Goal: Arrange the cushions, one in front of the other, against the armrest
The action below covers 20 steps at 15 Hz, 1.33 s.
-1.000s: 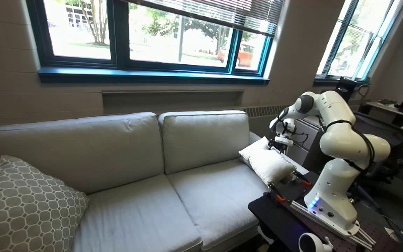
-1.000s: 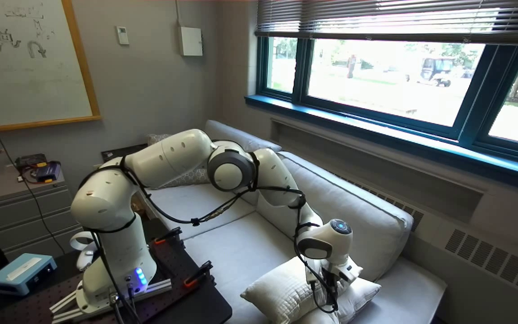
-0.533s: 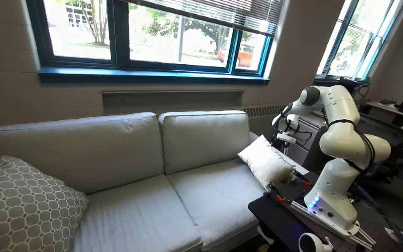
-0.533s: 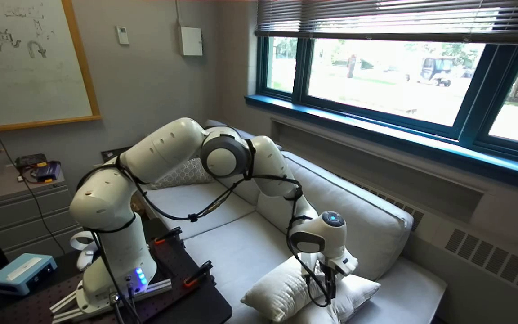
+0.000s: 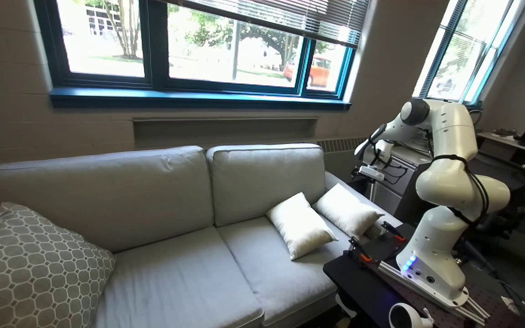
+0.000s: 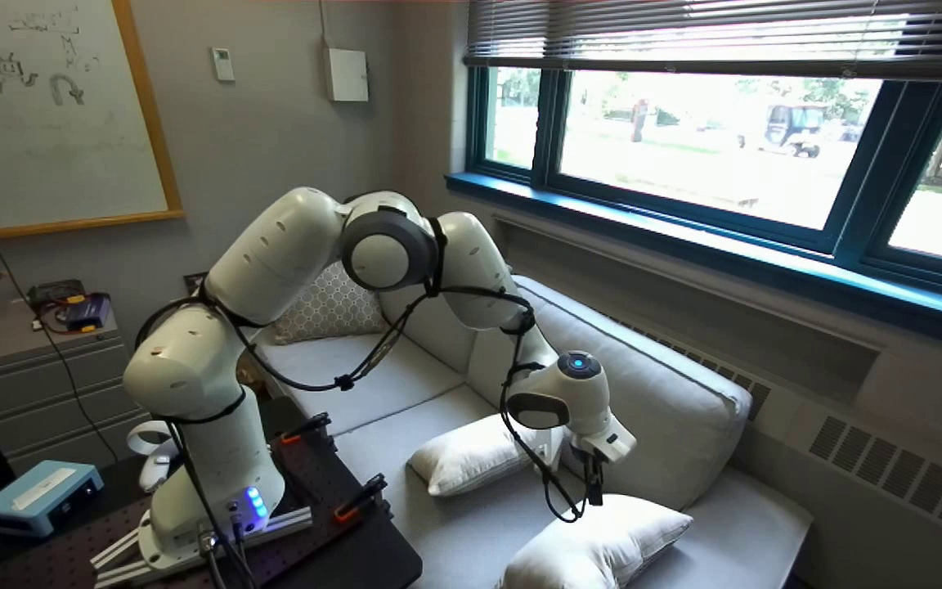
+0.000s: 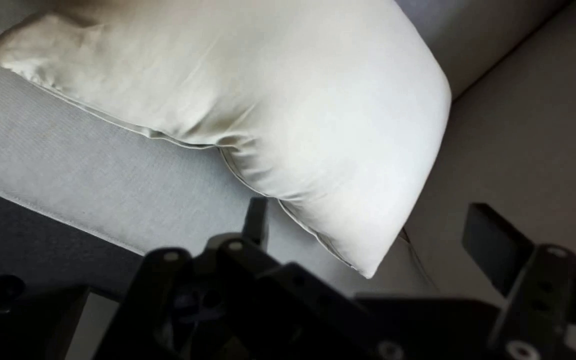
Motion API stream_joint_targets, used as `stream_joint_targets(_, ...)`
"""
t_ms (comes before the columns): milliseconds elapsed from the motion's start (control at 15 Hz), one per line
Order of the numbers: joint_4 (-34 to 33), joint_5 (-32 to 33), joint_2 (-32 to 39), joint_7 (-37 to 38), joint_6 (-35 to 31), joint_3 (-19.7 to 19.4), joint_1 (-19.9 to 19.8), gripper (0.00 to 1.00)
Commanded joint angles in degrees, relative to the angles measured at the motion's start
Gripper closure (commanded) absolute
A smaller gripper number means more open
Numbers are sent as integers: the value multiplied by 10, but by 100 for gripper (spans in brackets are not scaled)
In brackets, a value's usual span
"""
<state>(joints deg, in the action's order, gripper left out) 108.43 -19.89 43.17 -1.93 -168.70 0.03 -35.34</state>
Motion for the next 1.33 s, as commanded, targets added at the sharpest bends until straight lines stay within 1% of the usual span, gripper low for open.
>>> stream_joint_targets(0, 62, -17, -57, -21, -19, 53, -25, 0)
stream_joint_targets(133, 74, -30, -68, -31, -20, 102, -38, 0)
stream_joint_targets(267, 80, -55, -67, -48, -19, 170, -55, 0)
stream_joint_targets(333, 80, -64, -62, -51, -21, 195, -52, 0)
stream_joint_targets(467, 74, -78, -42, -49, -21, 243, -33, 0)
stream_joint_targets(600, 65, -82, -21, -37, -22, 271, 2, 0)
stream_joint_targets(667, 57, -84, -9, -28, -25, 278, 27, 0)
stream_joint_targets(800, 36, -83, 21, 0, -43, 269, 95, 0)
stream_joint_targets(1000, -9, -65, 73, 69, -76, 219, 221, 0)
stream_joint_targets(1133, -46, -51, 110, 126, -99, 156, 321, 0)
stream_joint_targets(1200, -57, -17, 131, 168, -127, 109, 372, 0)
stream_joint_targets(1267, -71, 10, 150, 207, -141, 59, 423, 0)
